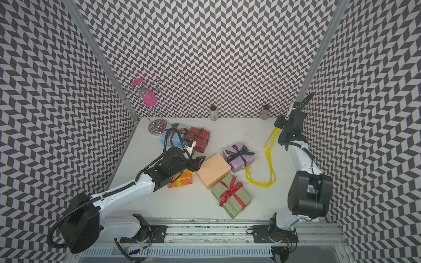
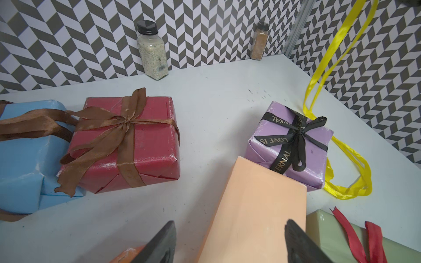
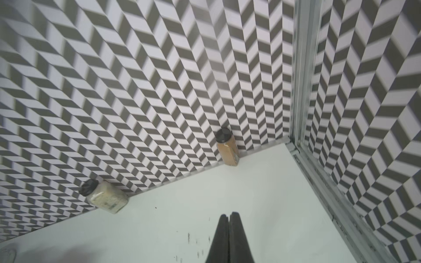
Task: Untie the ribbon bows on the gift boxes
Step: Place the ribbon at the center of the board.
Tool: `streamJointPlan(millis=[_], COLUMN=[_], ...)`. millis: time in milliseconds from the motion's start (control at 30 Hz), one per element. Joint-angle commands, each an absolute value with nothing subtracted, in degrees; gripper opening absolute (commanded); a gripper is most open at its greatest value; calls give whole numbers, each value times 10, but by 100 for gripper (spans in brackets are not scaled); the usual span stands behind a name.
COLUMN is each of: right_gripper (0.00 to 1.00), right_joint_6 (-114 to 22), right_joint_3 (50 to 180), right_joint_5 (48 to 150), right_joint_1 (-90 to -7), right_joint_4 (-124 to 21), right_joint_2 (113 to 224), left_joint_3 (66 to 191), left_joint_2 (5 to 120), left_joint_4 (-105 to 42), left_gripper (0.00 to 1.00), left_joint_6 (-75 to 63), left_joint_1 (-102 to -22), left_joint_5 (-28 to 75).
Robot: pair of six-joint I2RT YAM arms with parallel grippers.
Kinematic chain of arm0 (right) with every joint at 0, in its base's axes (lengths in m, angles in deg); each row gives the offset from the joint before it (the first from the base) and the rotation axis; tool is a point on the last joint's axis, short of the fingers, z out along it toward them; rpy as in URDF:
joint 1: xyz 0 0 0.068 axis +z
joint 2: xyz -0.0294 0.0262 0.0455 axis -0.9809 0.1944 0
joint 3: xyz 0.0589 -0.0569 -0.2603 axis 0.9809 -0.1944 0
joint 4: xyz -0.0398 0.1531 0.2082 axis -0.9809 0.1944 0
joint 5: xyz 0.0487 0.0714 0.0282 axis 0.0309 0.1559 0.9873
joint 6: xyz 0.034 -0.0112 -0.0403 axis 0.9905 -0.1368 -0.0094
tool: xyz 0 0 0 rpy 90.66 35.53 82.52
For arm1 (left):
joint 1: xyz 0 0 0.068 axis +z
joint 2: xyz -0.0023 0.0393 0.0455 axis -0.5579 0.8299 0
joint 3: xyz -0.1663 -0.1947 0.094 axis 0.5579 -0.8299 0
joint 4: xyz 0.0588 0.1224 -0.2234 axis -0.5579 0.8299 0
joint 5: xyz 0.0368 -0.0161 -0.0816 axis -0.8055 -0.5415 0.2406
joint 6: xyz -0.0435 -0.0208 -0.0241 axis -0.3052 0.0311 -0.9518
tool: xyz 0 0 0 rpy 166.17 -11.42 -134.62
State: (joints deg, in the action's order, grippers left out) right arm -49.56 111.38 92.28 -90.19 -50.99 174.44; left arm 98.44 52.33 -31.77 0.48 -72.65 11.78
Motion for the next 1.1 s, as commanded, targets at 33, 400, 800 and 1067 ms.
streamJointPlan(millis=[33, 400, 800, 1067], right_gripper=[3, 51, 55, 46], right_joint_6=[-480, -496, -409, -393], right_joint_3=[1164, 1134, 892, 753], right_joint_5=[951, 957, 976, 918], right_joint_1=[-899, -896, -775, -755], right_joint_4=[-459, -434, -552, -596], right_joint_2=[1798, 1827, 1632, 1504], left_joint_3=[1008, 1024, 1116, 1216], left_joint_2=[538, 571, 685, 795], left_joint_4=[-301, -309, -334, -330], left_gripper=[75, 75, 74, 71], left_joint_6=[18, 26, 2, -3], left_joint_1=[-734, -743, -742, -743], left_joint_5=[142, 146, 182, 204])
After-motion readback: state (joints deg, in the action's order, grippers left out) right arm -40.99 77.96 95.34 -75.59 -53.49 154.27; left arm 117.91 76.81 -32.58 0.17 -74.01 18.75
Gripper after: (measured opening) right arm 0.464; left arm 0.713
